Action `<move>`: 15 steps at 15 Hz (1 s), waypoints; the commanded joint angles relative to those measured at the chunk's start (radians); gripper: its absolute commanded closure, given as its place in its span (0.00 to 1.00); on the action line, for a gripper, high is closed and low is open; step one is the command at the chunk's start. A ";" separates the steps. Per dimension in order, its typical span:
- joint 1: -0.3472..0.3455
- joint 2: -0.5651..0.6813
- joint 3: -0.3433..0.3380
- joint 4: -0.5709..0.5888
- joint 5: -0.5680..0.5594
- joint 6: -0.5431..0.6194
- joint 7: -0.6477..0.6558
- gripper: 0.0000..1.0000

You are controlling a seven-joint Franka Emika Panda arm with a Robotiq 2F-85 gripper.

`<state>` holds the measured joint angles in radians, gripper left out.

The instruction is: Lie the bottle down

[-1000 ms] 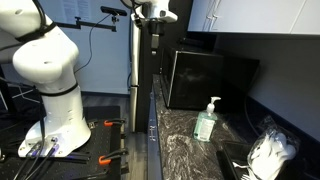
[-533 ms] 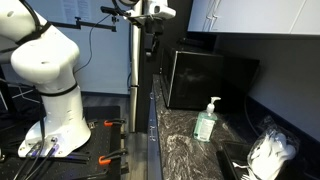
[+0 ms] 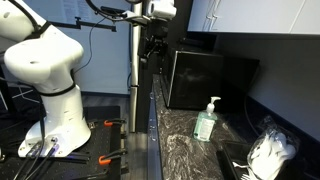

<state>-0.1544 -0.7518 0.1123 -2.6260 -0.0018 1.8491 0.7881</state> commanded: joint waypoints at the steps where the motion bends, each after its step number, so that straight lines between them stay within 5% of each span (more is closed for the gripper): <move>1: -0.011 0.000 -0.005 -0.001 0.001 0.001 -0.001 0.00; 7: -0.012 -0.001 -0.002 -0.005 -0.004 0.002 -0.002 0.00; 15: -0.076 0.063 -0.050 0.006 0.049 0.164 0.114 0.00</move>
<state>-0.2012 -0.7304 0.0770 -2.6318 0.0243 1.9542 0.8587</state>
